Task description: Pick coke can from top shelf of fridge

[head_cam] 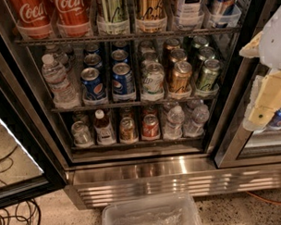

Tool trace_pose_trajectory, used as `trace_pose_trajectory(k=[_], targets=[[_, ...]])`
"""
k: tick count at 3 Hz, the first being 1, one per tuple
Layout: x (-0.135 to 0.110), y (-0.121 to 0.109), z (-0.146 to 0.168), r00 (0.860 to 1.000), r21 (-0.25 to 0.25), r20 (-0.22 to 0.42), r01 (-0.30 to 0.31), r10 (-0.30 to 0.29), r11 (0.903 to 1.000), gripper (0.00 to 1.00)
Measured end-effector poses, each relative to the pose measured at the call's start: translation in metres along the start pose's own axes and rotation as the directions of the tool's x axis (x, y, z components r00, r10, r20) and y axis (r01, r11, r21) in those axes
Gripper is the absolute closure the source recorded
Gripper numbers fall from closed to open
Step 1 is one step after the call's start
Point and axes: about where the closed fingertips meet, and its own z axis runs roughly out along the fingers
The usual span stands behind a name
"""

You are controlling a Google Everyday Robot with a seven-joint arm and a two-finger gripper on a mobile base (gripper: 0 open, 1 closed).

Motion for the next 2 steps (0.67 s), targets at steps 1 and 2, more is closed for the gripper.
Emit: trace_pose_trajectory(k=[1, 2], targets=[[0.0, 0.0, 0.0, 1.0, 0.0, 0.0, 0.0, 0.0, 1.0, 0.0], [-0.035, 0.006, -0.002, 0.996, 0.032, 0.093, 0.011, -0.014, 0.9994, 0.0]])
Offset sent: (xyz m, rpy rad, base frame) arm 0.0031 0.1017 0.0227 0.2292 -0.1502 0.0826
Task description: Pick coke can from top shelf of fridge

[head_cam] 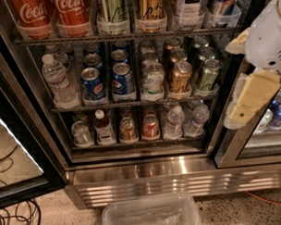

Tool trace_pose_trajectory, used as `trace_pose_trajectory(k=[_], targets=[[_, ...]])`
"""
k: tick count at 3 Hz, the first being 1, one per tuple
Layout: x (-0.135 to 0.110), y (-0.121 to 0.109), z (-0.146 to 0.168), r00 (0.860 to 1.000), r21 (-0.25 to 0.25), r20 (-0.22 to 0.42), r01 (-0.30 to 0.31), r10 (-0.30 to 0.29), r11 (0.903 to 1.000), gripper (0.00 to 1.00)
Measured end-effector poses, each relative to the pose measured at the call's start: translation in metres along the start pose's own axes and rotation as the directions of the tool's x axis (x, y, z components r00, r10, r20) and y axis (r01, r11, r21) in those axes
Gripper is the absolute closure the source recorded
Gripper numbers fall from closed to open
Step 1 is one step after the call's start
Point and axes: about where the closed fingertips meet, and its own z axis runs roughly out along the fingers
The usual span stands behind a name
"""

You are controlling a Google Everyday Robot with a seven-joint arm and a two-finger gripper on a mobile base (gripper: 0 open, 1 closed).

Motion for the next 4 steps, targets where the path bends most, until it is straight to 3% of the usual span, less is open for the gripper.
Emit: trace_pose_trajectory(k=[1, 2, 3, 4], targets=[[-0.05, 0.003, -0.016, 0.987, 0.078, 0.159, 0.024, -0.036, 0.9966, 0.0], [-0.105, 0.006, -0.023, 0.947, 0.074, 0.285, 0.131, -0.147, 0.9886, 0.0], [-0.109, 0.008, -0.03, 0.945, 0.084, 0.289, 0.136, -0.155, 0.9871, 0.0], [-0.129, 0.018, -0.029, 0.923, 0.102, 0.346, 0.143, -0.17, 0.9845, 0.0]])
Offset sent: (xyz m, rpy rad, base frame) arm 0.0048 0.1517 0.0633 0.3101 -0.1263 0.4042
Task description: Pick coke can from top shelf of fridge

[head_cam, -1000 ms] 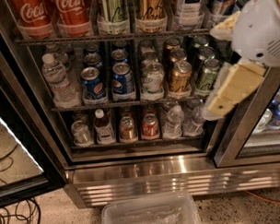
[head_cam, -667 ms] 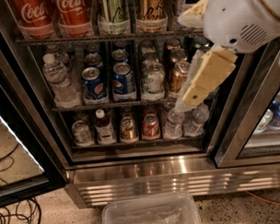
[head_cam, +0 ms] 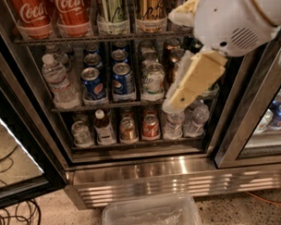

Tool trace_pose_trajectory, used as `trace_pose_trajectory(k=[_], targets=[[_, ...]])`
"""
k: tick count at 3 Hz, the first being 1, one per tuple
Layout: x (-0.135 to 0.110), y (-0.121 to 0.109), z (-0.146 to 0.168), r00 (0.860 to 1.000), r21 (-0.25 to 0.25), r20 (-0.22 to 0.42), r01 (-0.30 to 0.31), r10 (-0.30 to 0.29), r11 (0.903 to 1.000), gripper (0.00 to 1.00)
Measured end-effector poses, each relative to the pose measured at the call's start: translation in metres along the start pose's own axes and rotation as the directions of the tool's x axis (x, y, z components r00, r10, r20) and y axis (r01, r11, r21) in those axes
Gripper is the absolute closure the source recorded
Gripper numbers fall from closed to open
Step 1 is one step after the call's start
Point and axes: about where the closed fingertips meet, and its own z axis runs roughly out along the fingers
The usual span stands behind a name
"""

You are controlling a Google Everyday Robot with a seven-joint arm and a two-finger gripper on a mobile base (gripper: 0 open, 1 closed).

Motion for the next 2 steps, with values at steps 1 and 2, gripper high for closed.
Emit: trace_pose_trajectory(k=[1, 2], targets=[[-0.047, 0.008, 0.024, 0.99, 0.02, 0.143, -0.022, 0.019, 0.9996, 0.0], [-0.089, -0.004, 0.047, 0.957, 0.058, 0.284, -0.076, 0.056, 0.9954, 0.0]])
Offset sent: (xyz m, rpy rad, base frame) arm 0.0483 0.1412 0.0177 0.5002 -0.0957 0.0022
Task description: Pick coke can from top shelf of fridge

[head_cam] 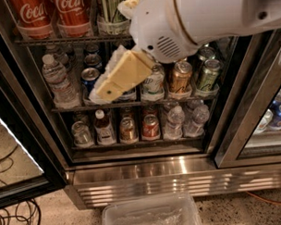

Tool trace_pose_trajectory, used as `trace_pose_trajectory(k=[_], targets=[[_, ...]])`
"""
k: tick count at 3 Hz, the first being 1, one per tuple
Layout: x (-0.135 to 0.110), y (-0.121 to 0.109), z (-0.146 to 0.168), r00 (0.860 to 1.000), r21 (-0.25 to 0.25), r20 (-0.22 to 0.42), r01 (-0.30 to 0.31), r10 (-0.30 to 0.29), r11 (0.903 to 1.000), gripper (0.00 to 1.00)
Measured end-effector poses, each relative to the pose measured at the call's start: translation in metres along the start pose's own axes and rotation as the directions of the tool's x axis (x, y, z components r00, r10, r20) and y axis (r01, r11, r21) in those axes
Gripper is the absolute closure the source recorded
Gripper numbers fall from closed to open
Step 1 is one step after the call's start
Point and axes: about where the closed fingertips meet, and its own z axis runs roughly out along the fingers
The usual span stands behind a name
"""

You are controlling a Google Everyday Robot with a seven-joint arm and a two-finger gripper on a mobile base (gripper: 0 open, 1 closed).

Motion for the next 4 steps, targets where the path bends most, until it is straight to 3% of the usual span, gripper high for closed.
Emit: trace_pose_trajectory(k=[1, 2, 3, 4], targets=[[-0.015, -0.01, -0.005, 1.0, 0.055, 0.026, 0.01, -0.012, 0.9984, 0.0], [-0.024, -0.008, -0.008, 0.999, 0.061, 0.03, 0.023, -0.025, 0.9979, 0.0], [-0.03, -0.005, 0.001, 0.999, 0.096, 0.046, 0.016, -0.021, 0.9952, 0.0], [-0.032, -0.002, 0.02, 0.996, 0.164, 0.08, -0.038, 0.025, 0.9856, 0.0]])
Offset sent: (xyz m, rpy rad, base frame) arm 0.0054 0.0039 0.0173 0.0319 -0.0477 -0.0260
